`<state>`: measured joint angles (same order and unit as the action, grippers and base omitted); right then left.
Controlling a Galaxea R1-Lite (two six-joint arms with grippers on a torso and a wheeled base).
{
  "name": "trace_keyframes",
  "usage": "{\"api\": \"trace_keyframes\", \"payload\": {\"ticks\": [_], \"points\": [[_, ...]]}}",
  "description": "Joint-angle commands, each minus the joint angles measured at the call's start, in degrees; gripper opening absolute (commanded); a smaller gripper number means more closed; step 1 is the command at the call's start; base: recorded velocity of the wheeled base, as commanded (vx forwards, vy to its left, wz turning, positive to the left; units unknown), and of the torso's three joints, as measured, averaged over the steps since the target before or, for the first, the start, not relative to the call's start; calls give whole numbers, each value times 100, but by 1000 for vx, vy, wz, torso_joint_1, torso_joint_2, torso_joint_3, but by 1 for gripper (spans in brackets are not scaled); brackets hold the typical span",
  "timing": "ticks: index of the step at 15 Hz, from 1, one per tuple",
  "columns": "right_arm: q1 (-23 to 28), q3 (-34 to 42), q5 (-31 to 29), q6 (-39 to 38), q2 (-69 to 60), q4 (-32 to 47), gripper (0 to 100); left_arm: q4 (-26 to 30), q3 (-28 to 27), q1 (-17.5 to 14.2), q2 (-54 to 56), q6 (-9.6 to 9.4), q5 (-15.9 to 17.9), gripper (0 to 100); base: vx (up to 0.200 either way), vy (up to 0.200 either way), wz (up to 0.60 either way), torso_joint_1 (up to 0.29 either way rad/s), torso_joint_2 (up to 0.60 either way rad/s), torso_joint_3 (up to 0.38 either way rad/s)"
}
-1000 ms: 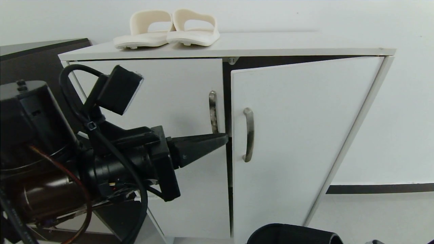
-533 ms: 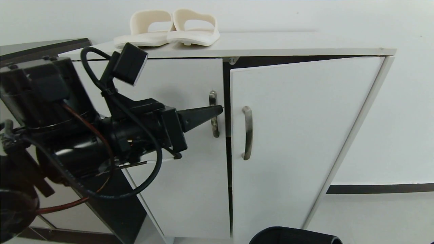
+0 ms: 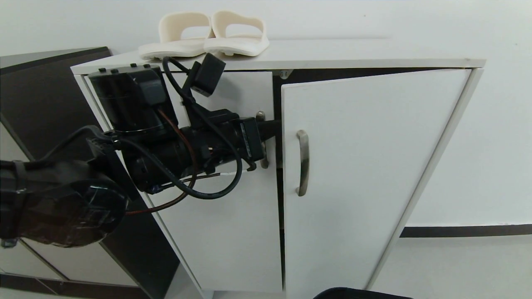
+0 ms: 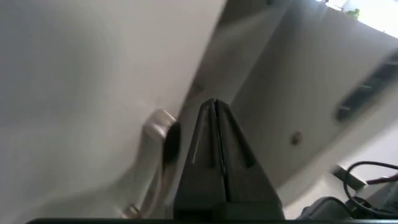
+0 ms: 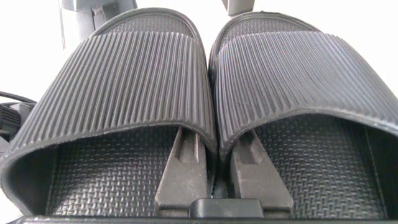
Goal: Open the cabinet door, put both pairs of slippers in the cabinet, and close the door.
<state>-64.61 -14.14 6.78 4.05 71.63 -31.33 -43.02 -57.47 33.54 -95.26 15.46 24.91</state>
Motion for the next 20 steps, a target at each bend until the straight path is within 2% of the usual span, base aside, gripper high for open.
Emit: {"api": "trace_keyframes", "payload": {"ticks": [1,5,7,8,10,11,12,13,14,15,17,20], "points": [[-17,-1,-1,0,88,57,0,-5,-98,4,-230,1,6,0,0,0,0,0,0,0],[-52,17,-1,0,184,66,0,-31,-221,4,-415,-8,-3,0,0,0,0,0,0,0],[-96,78,8,0,202,66,0,-321,-54,48,-459,-8,-30,0,-200,0,0,5,2,2],[-140,140,8,0,211,66,0,-479,95,206,-459,-16,-91,0,-200,0,0,12,2,2],[-351,263,8,8,141,48,0,-796,464,848,-441,-34,-513,0,-200,0,0,5,0,2],[-447,333,8,8,70,30,0,-927,570,1094,-441,-78,-645,0,-200,0,0,2,-2,2],[-649,439,8,8,-70,22,0,-1086,631,1410,-485,-210,-733,0,-200,0,0,7,-2,2],[-676,465,8,17,-97,22,0,-1086,605,1445,-511,-245,-733,0,-200,0,0,2,2,7],[-676,447,8,8,-70,13,0,-1094,579,1419,-520,-254,-733,0,-200,0,0,2,2,7],[-667,395,-1,-18,-26,13,0,-1112,587,1252,-494,-254,-742,0,-200,0,0,-2,2,2],[-588,236,-80,-44,105,13,0,-1209,684,751,-265,-245,-785,0,0,0,0,0,0,0],[-113,-221,-695,-255,475,13,0,-1209,1431,74,728,-245,-812,0,0,0,0,0,0,0]]}}
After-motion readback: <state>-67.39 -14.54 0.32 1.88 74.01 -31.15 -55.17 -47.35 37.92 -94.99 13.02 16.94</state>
